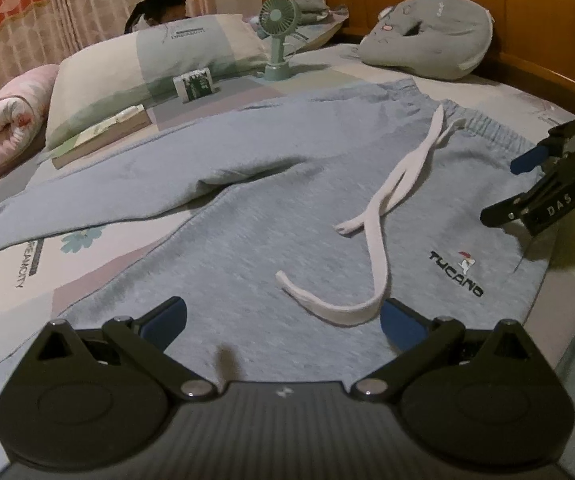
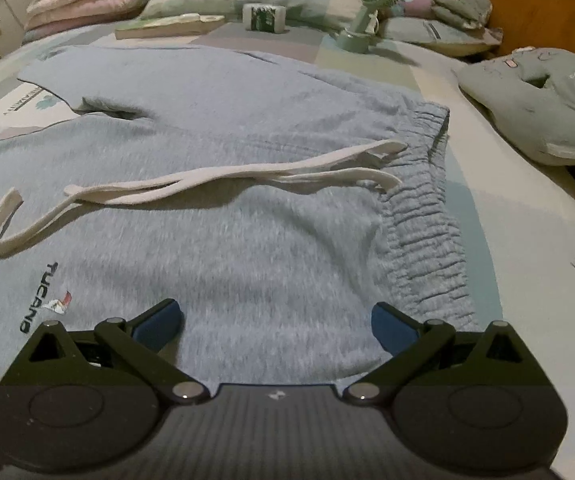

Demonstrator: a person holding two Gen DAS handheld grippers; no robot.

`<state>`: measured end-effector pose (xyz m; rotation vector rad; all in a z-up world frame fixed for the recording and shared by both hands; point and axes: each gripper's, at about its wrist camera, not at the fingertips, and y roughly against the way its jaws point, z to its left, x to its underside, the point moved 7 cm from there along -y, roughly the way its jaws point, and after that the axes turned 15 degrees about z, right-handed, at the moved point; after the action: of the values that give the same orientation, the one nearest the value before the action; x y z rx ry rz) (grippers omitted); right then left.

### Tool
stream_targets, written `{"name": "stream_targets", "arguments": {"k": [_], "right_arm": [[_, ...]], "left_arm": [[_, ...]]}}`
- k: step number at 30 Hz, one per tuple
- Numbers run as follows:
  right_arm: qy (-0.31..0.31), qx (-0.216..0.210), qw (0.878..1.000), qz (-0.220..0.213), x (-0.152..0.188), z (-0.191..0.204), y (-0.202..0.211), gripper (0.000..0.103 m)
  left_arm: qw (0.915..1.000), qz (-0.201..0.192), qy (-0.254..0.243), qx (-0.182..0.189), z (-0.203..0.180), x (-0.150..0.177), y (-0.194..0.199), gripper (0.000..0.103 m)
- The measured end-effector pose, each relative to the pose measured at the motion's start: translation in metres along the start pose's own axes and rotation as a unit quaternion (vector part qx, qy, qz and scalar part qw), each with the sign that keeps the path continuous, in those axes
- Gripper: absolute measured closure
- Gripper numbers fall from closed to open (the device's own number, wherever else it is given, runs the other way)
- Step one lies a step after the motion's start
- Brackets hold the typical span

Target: Fold clothes

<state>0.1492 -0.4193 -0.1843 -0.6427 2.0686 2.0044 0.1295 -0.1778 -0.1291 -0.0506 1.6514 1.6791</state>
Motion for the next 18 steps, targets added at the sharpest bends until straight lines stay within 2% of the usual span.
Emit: {"name": "stream_targets", "arguments": {"k": [1,3,9,18], "right_arm": [[0.000,0.003,1.000,-0.004,-0.003,0.003,0.004,0.000],[0.009,-0.018,0.999,-0.030,-0.009,0.015,0.015,0.000],[0.033,-0.058,0.998,0.004,-0.010,0.041,-0.005,0.000],[0.010,-0.074,0.997,0.009,0.006,0.023,0.002,0.000]], "left_arm": [[1.0000,-0.001,0.001,-0.001,0.001,0.000,0.000,0.001],[1.0000,-0.002,0.003,-0.004,0.004,0.001,0.001,0.001],[0.9999,-0.003,0.010,-0.006,0.011,0.004,0.004,0.001],[0.9999,-0.010,0.001,-0.008,0.016,-0.006,0.001,0.001]]}}
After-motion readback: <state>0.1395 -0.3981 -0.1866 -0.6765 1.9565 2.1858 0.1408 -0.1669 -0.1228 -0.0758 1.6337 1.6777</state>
